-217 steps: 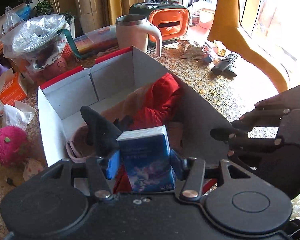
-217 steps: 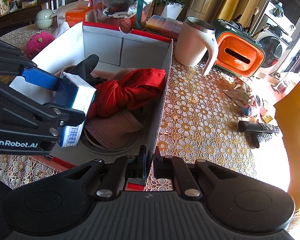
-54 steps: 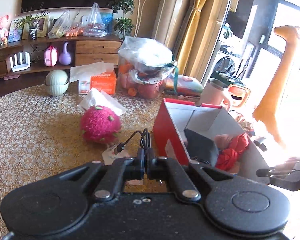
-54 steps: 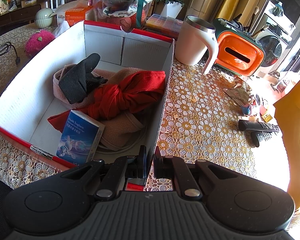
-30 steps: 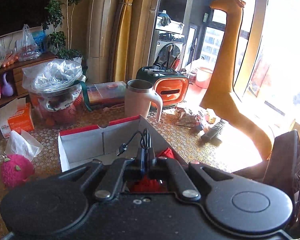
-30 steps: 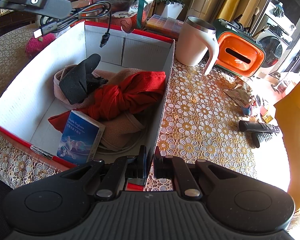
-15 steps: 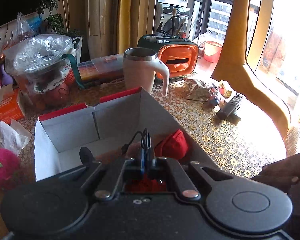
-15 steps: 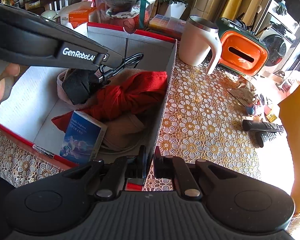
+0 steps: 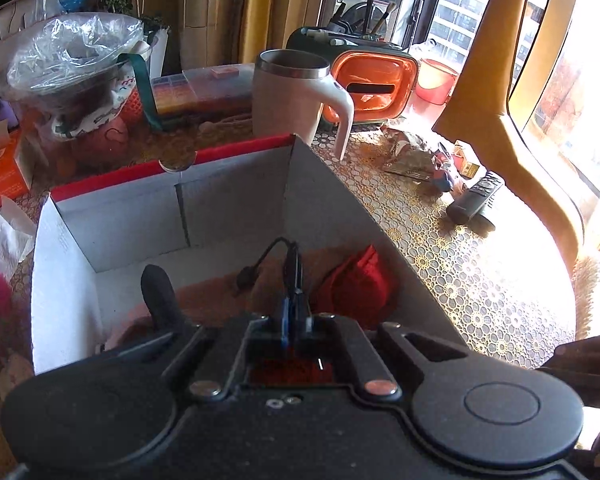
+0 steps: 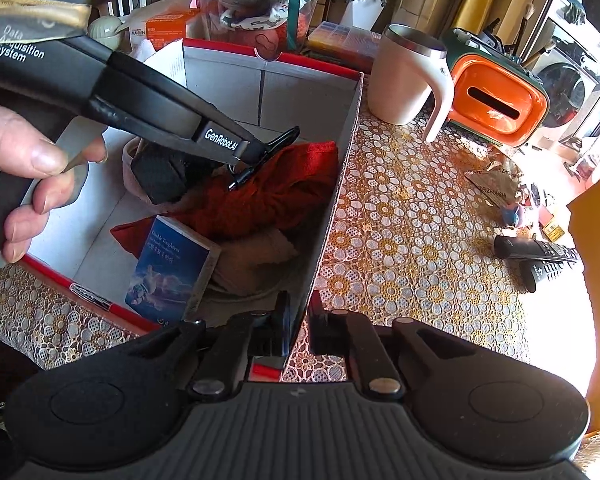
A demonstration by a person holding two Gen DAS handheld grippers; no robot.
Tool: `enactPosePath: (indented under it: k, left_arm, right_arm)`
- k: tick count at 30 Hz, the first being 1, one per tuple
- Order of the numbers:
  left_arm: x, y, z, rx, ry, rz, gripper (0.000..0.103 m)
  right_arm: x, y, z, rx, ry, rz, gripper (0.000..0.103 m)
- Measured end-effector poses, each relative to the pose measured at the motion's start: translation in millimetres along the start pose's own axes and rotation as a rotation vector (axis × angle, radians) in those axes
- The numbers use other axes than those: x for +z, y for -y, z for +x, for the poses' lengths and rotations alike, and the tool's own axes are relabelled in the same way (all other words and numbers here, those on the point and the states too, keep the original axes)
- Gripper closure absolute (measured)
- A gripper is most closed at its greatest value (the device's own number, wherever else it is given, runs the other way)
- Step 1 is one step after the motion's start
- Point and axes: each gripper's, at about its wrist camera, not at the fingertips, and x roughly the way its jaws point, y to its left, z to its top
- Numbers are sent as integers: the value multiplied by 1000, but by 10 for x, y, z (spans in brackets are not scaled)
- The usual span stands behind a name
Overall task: Organize objects
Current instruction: 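Lower the USB cable into the shoebox and open the left gripper, then move the left tool back to the table and grasp the patterned paper pouch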
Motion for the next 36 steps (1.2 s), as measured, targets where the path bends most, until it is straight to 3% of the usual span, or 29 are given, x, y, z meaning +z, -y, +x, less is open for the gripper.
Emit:
enactPosePath:
  k: [13,17,24,27,32,36]
  left_arm:
    - [-99,-43,-204,-9,25,-28,72]
    - [-138,-64,-391,-23,49,-30,68]
    - [-269,-134,-822,-23,104,-21,51]
    - [-360,-204,-995,-10,128,-30,42]
    - [-517,-393,-1230,18,150,-62,35]
    - [-654,-581,-1389,48,168,-93,21]
  right_arm:
    - [4,-18,1,-19,-5,9,94]
    - [6,-38,-3,-24,-10,16,94]
    - [-8,-84,-18,-39,-12,17,94]
    - [-13,-98,-19,-45,-10,18,94]
    - [-6,-124,-17,-64,-10,16,94]
    - [-15,-133,-19,-74,-9,23,94]
